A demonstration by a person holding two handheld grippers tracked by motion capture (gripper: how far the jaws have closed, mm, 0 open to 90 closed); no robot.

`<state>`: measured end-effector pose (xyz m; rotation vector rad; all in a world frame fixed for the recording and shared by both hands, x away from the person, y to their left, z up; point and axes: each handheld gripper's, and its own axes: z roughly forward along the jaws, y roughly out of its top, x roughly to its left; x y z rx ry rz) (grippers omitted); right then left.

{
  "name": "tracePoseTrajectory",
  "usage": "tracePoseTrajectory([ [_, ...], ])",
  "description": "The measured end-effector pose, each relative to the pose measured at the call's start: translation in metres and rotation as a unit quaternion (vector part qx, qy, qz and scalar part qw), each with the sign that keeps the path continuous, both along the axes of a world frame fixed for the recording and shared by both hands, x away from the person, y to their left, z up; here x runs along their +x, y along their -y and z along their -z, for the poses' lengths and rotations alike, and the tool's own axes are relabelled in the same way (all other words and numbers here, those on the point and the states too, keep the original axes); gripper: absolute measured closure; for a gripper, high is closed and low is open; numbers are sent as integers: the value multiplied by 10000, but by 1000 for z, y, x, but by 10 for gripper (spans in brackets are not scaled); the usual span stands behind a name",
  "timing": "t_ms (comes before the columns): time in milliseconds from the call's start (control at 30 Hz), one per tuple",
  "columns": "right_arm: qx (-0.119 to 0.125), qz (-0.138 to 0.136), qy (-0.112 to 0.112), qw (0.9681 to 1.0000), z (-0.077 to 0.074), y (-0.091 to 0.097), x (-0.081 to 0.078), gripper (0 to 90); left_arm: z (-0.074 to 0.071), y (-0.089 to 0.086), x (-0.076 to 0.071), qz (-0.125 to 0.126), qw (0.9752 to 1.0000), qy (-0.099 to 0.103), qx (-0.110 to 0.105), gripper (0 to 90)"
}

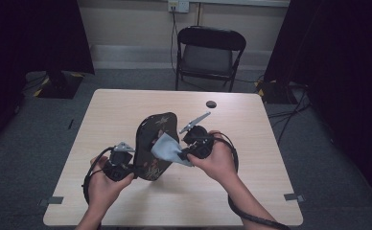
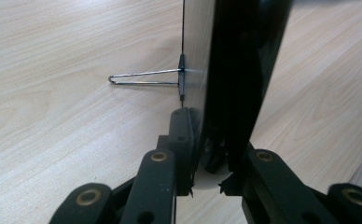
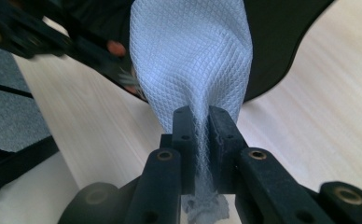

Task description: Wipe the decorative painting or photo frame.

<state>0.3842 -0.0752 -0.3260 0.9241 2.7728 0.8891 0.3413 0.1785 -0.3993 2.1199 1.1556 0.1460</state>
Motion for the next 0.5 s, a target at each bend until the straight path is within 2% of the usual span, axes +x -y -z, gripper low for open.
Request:
tracePoseTrajectory([
  [167,84,-115,197,9997,-27,-7,-3,825,0,0,0,4,10000,0,4,789],
  [267,141,-176,261,9994,-36,-12,-4,825,0,0,0,-8,10000,0,-7,789],
  [400,117,-230,305,9992,-40,-19,-5,825,0,0,0,-7,10000,2,-9,789],
  [500,84,-246,268,9993,-35,-24,-5,825,0,0,0,-3,10000,3,-8,789],
])
